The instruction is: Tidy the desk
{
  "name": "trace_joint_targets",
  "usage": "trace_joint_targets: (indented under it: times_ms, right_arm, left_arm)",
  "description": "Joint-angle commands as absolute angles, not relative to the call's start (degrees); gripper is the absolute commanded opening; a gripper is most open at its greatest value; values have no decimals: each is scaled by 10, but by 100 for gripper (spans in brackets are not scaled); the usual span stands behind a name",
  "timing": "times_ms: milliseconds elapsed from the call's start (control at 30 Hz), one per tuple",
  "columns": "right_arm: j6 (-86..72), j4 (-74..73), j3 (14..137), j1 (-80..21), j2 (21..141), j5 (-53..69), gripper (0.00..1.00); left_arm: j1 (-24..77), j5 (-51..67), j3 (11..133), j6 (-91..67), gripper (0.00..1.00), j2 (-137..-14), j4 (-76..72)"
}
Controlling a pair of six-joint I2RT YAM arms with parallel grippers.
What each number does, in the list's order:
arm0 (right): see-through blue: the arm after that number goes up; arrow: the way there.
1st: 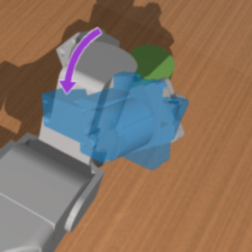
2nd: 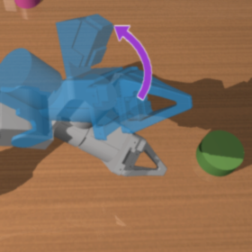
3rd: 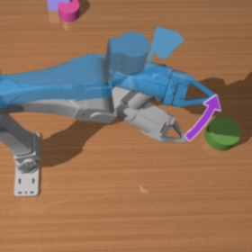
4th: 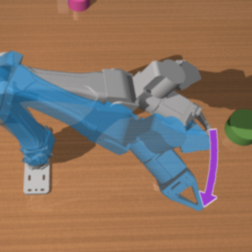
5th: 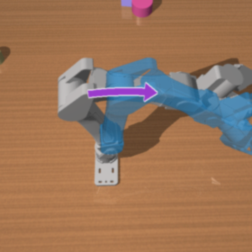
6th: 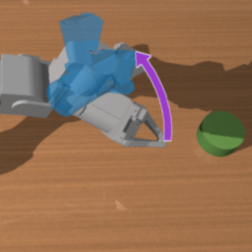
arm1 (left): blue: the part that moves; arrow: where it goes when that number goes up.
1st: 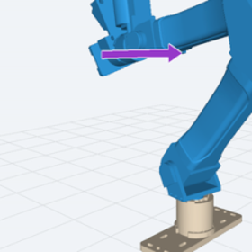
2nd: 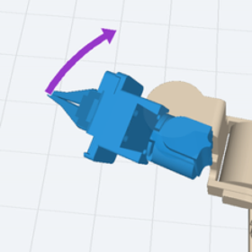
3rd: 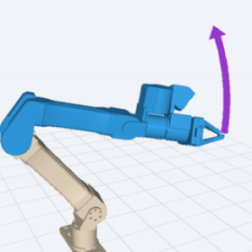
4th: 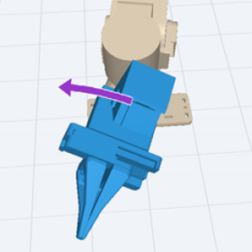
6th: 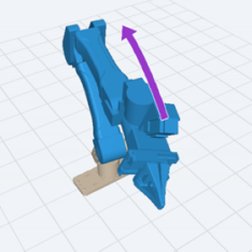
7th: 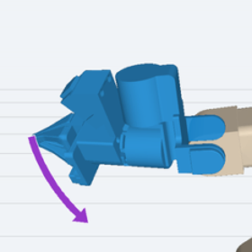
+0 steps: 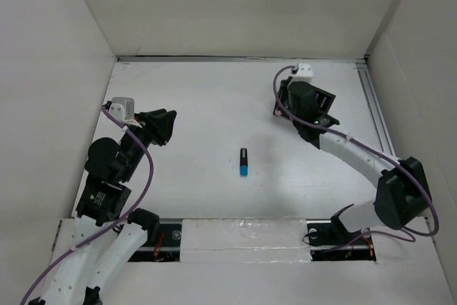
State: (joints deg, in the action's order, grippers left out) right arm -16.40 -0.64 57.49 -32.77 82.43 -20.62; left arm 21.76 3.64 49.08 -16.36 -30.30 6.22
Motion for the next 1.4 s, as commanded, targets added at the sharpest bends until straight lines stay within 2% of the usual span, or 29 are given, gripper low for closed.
trace_joint_targets:
  times_ms: [0,100,333,700,900,933,1033,1167,1300,1367]
  right_arm:
    - [-149,121,608,-268,802,-337,18]
    - [-133,141,627,-217,824,-398,17]
    - [-132,130,659,-119,871,-389,16]
    - [-156,113,650,-107,909,-371,17]
    - [-166,116,621,-118,898,-371,26]
    - [-168,119,617,-118,892,-371,36]
    - [-168,120,608,-124,872,-367,49]
    - [-169,113,606,-131,856,-367,56]
    - [-175,93,600,-153,826,-363,55]
    - [-183,98,578,-184,793,-345,37]
  left_arm:
    - [219,47,486,-165,32,-301,35]
    - [219,51,487,-164,32,-299,34]
    - [219,50,486,-164,32,-300,33]
    - [219,45,487,-163,32,-304,35]
    - [219,42,486,-163,32,-308,35]
    - [219,42,486,-163,32,-310,36]
    - [219,47,488,-163,32,-309,35]
    - [219,40,487,-163,32,-308,37]
    - [219,36,486,-163,32,-307,37]
    - [219,41,489,-163,32,-309,38]
